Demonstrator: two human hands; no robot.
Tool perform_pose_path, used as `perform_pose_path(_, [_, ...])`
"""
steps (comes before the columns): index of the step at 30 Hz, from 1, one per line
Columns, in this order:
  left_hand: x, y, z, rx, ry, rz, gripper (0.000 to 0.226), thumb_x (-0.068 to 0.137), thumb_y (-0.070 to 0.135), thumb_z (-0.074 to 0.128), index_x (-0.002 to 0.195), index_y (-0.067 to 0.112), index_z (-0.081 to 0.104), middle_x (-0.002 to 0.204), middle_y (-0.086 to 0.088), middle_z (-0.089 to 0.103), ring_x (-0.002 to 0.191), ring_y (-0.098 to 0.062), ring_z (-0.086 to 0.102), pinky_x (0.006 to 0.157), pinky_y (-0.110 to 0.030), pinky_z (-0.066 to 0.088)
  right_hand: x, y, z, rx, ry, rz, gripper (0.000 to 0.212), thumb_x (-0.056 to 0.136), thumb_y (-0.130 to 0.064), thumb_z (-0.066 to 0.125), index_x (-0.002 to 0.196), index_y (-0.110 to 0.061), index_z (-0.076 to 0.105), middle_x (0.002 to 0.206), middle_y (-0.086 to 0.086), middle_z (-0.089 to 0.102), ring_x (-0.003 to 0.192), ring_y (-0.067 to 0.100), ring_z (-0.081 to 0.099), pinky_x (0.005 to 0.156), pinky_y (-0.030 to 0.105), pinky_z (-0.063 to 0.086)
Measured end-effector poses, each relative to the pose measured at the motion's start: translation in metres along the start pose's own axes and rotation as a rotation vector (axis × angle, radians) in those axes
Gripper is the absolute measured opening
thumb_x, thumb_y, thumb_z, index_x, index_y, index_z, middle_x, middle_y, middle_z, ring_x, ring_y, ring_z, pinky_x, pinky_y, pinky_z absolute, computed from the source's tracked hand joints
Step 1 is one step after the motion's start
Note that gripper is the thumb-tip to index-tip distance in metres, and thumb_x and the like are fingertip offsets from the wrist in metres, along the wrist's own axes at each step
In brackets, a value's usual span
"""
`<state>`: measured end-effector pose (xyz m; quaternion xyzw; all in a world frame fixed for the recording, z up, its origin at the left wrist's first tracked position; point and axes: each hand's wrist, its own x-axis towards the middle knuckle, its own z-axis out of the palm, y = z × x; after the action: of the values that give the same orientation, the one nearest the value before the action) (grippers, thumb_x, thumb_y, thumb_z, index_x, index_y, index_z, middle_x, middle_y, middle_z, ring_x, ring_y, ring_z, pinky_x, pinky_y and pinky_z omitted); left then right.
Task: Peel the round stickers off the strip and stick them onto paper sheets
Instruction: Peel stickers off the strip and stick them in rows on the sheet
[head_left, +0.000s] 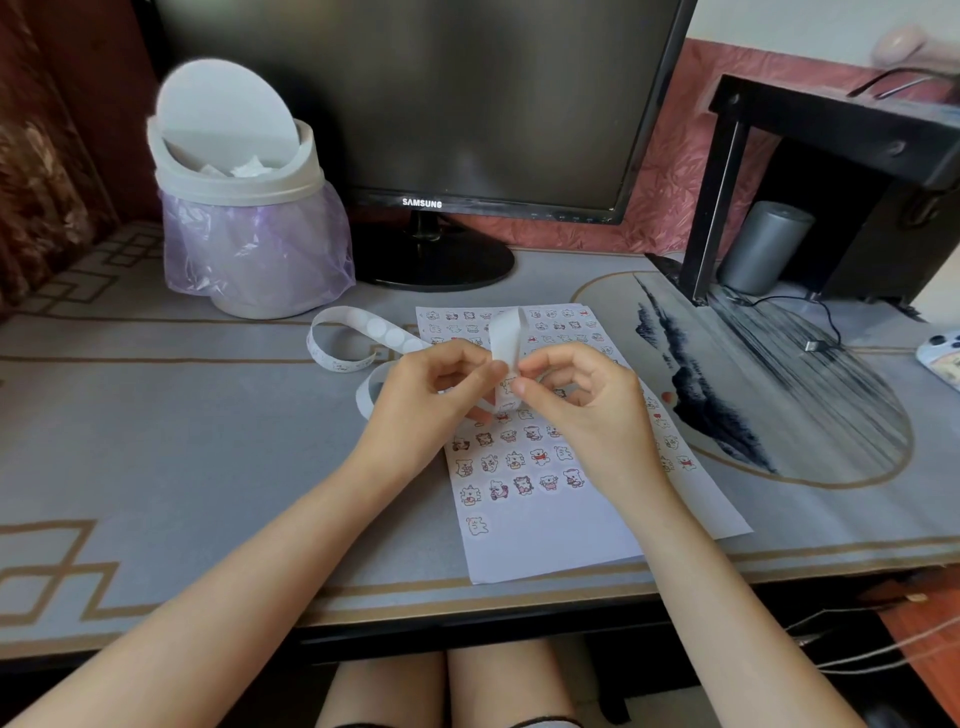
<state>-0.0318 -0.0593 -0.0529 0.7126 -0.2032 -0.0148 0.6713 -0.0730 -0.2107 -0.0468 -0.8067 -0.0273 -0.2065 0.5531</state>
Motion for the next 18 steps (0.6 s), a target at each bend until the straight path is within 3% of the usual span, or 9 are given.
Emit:
perform_pose_path(7, [0.0, 0.001, 0.0, 0.024, 0.007, 0.001, 0.013, 0.09, 0.015, 0.062, 0.084, 0.005, 0.068, 0.081, -0.013, 0.068, 0.074, -0.015, 0.065, 0.067, -0.025, 0.057, 0.0, 0.0, -0.001, -0.019, -0.025, 0.012, 0.009, 0.079, -0.012, 0.073, 0.08, -0.02, 0.068, 0.082, -0.007, 0.07, 0.077, 0.016, 0.062, 0.07, 0.038, 0.051])
perform_pose_path(13, [-0.001, 0.002, 0.0, 0.007, 0.025, -0.047, 0.014, 0.091, 0.013, 0.061, 0.081, 0.003, 0.067, 0.076, -0.011, 0.067, 0.07, -0.013, 0.065, 0.065, -0.022, 0.056, -0.005, 0.001, -0.002, -0.136, -0.068, -0.063, 0.003, 0.084, -0.014, 0.069, 0.084, -0.016, 0.066, 0.088, -0.009, 0.062, 0.072, 0.003, 0.055, 0.064, 0.014, 0.036])
perform_pose_path(16, [0.0, 0.003, 0.0, -0.009, 0.041, -0.073, 0.016, 0.091, 0.012, 0.06, 0.082, 0.0, 0.066, 0.073, -0.009, 0.066, 0.067, -0.011, 0.064, 0.064, -0.021, 0.056, -0.008, -0.002, -0.004, -0.158, -0.07, -0.117, 0.004, 0.084, -0.013, 0.068, 0.084, -0.016, 0.065, 0.092, -0.01, 0.06, 0.086, 0.009, 0.057, 0.069, 0.017, 0.038])
perform_pose_path(18, [0.0, 0.003, 0.0, -0.006, 0.041, -0.079, 0.017, 0.092, 0.012, 0.059, 0.082, -0.001, 0.065, 0.073, -0.01, 0.067, 0.067, -0.012, 0.065, 0.064, -0.021, 0.055, -0.011, -0.008, -0.006, -0.102, -0.075, -0.089, 0.006, 0.085, -0.013, 0.068, 0.083, -0.017, 0.065, 0.09, -0.009, 0.063, 0.084, 0.009, 0.058, 0.068, 0.025, 0.042])
